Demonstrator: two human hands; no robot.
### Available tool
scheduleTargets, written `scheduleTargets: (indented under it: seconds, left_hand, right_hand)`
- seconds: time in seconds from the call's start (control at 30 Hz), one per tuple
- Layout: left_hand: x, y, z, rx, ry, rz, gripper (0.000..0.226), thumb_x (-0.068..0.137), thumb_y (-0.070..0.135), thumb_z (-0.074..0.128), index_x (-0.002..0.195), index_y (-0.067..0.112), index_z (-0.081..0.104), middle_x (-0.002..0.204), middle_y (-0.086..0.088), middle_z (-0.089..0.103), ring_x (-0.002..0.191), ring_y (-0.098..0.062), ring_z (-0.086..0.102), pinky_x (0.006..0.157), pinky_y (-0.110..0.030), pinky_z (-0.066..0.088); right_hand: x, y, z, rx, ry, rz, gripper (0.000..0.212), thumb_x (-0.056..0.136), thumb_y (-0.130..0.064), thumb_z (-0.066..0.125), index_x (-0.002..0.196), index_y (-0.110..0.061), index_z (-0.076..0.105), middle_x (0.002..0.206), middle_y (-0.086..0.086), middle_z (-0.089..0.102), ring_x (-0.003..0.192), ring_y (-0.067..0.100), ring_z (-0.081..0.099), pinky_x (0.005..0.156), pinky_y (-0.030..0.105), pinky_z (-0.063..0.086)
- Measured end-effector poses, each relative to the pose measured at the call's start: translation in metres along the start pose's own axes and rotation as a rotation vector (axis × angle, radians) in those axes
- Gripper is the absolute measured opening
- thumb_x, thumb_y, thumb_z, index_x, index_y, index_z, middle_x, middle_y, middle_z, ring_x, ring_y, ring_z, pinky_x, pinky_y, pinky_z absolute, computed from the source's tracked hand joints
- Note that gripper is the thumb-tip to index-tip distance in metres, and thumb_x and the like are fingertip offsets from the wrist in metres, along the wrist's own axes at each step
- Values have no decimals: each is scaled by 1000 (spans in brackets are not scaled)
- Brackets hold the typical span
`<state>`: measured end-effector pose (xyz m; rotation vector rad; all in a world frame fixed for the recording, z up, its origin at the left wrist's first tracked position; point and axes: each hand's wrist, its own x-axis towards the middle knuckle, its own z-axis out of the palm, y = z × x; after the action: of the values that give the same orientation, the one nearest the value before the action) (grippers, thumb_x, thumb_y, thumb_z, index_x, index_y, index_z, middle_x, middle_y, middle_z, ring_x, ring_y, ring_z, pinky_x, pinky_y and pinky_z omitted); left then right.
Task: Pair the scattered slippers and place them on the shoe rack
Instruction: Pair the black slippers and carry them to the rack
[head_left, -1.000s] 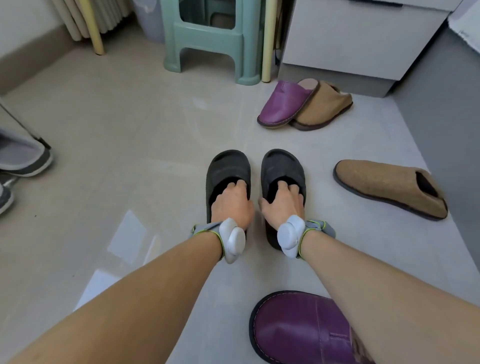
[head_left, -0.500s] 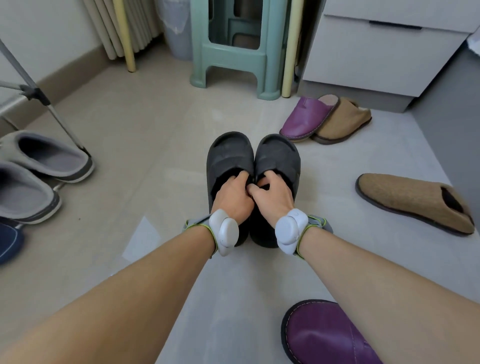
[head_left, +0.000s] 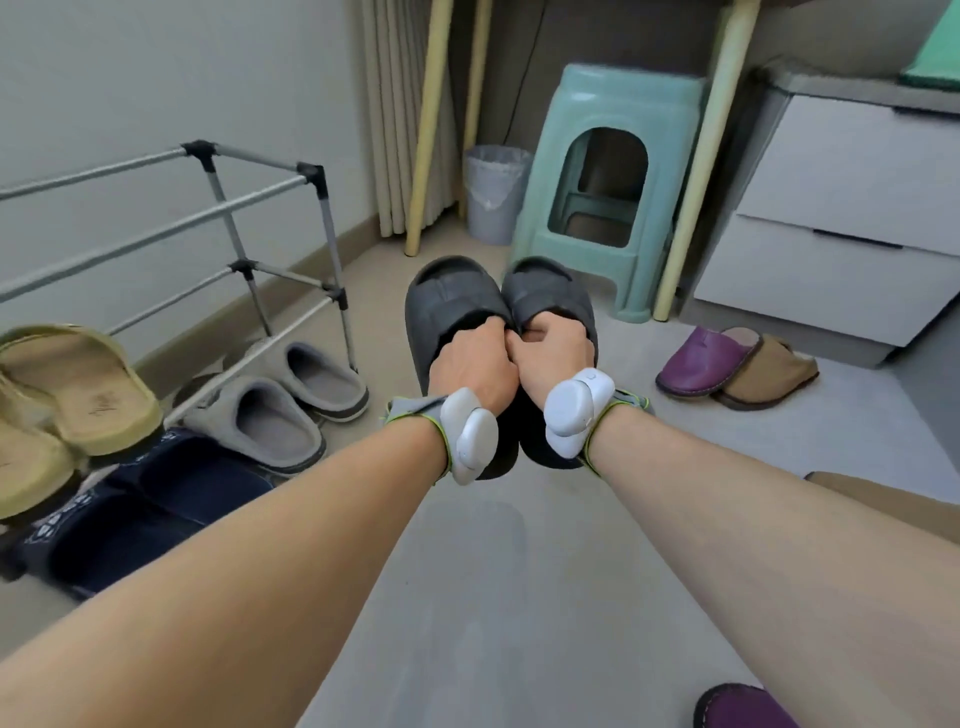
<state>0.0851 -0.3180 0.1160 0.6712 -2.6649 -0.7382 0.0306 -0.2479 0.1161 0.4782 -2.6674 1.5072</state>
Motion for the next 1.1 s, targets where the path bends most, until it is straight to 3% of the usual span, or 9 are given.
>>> scheduleTargets:
  seconds: [0.07, 0.17, 0.33, 0.43, 0.53, 0.83, 1.0, 1.1]
  left_hand:
    - [0, -7, -23, 34, 36, -17, 16, 93, 18, 39, 103, 12, 50, 109, -15, 61, 90, -34, 54, 71, -37, 39]
    - [0, -21, -51, 76, 83, -70, 18, 94, 18, 40, 106, 9, 51, 113, -16, 60, 101, -37, 57, 74, -38, 40]
    - [-4, -51, -84, 95, 143, -164, 7, 93, 17, 43, 95, 12, 46, 108, -14, 61, 94, -34, 57, 71, -37, 42]
    - [-9, -70, -95, 102, 142, -225, 5, 93, 17, 45, 95, 12, 46, 105, -13, 61, 85, -29, 53, 70, -37, 42]
    - [-12, -93, -107, 110, 153, -292, 9, 92, 15, 46, 99, 10, 48, 105, -13, 60, 92, -32, 57, 70, -36, 42]
    - [18, -154, -113, 144, 230, -456, 19, 93, 18, 47, 109, 8, 50, 111, -13, 60, 97, -30, 58, 71, -35, 41]
    - [52, -182, -118, 175, 212, -495, 25, 94, 20, 48, 115, 6, 49, 115, -13, 60, 101, -30, 59, 72, -34, 39]
    - [66, -200, -126, 200, 220, -522, 27, 93, 21, 49, 115, 6, 48, 116, -14, 59, 102, -31, 58, 71, -34, 38]
  right_hand:
    - [1, -22, 9, -20, -39, -46, 24, 77, -22, 66, 73, 1, 60, 70, 15, 67, 69, 31, 54, 67, 37, 50]
    - [2, -52, 23, -23, -124, -84, 17, 79, -22, 67, 78, -5, 67, 72, 7, 68, 75, 26, 59, 70, 32, 50]
    - [0, -83, 59, -5, -259, -158, 14, 78, -21, 67, 77, -7, 68, 75, 6, 71, 80, 29, 64, 74, 36, 53]
    - [-3, -91, 83, -10, -314, -190, 18, 77, -21, 67, 68, -6, 62, 70, 11, 66, 70, 29, 55, 69, 41, 52]
    - [-7, -105, 112, -54, -378, -250, 25, 75, -23, 65, 58, -14, 50, 63, 10, 55, 65, 26, 45, 60, 40, 47]
    - [11, -129, 185, -143, -472, -361, 37, 77, -16, 63, 52, -15, 35, 52, 0, 37, 50, 20, 32, 45, 25, 27]
    - [35, -137, 221, -172, -531, -437, 43, 83, -18, 61, 52, -15, 32, 53, 0, 35, 49, 20, 30, 44, 26, 22]
    - [45, -147, 242, -190, -590, -486, 39, 85, -20, 59, 55, -15, 35, 59, 3, 40, 60, 27, 37, 49, 26, 27]
